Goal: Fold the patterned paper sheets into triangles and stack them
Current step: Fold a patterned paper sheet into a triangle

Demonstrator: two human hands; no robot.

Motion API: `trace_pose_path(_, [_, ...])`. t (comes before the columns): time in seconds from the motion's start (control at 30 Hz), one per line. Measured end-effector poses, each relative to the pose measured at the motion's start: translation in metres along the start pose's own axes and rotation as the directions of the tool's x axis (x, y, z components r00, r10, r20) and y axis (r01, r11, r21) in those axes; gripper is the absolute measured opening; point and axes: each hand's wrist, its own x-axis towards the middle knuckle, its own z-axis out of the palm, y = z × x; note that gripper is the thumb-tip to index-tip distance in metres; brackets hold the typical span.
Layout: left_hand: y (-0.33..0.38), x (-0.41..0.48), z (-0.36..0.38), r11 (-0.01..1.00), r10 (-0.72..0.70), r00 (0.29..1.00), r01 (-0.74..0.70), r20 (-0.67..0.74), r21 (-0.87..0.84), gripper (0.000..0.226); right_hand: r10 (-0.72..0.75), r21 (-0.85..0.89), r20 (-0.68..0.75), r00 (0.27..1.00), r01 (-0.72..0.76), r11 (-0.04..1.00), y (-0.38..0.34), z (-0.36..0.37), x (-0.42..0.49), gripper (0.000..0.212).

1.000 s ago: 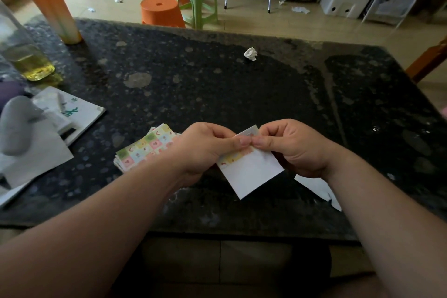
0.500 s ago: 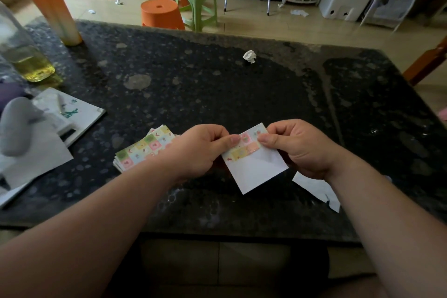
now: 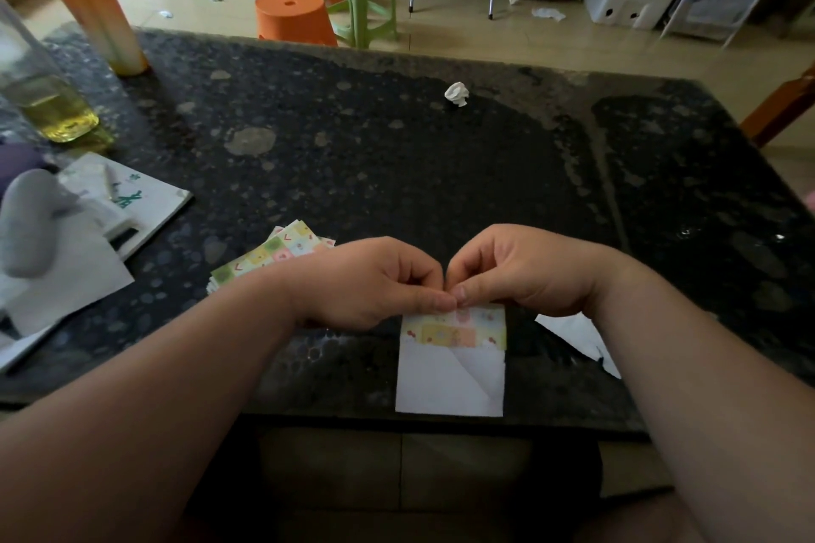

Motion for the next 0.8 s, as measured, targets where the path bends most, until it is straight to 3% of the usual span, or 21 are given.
trace_pose_path(0.27, [-0.01,-0.009,-0.009,0.985,0.098,0.995,-0.099,-0.014,-0.14,0.04,-0.068,0.039,0.006,0.998,0.067,0.997,0.004,-0.012,-0.014,0.013])
trace_pose_path(0.4, [-0.014,-0.013,-0.014,0.979,0.094,0.994,-0.102,-0.053,-0.174,0.033,-0.093,0.06,-0.04,0.995,0.095,0.994,0.018,-0.026,-0.024,0.014])
trace_pose_path(0.57, [-0.019,-0.024,-0.025,0.926,0.064,0.993,-0.097,-0.104,-0.364,0.024,-0.175,0.183,-0.341,0.924,0.248,0.951,0.037,-0.043,-0.041,0.042])
trace_pose_path(0.63, [-0.014,-0.021,-0.018,0.922,0.059,0.992,-0.097,-0.111,-0.376,0.023,-0.162,0.258,-0.394,0.905,0.278,0.925,0.038,-0.035,-0.034,0.046])
trace_pose_path(0.7, [-0.01,-0.015,-0.011,0.93,0.037,0.991,-0.081,-0.129,-0.359,0.023,-0.071,0.328,-0.277,0.958,0.164,0.93,0.03,-0.018,-0.024,0.042])
trace_pose_path(0.8, [-0.011,-0.008,-0.004,0.927,-0.02,0.985,-0.046,-0.173,-0.372,0.016,0.08,0.211,-0.095,0.992,-0.059,0.976,0.019,0.006,-0.009,0.037])
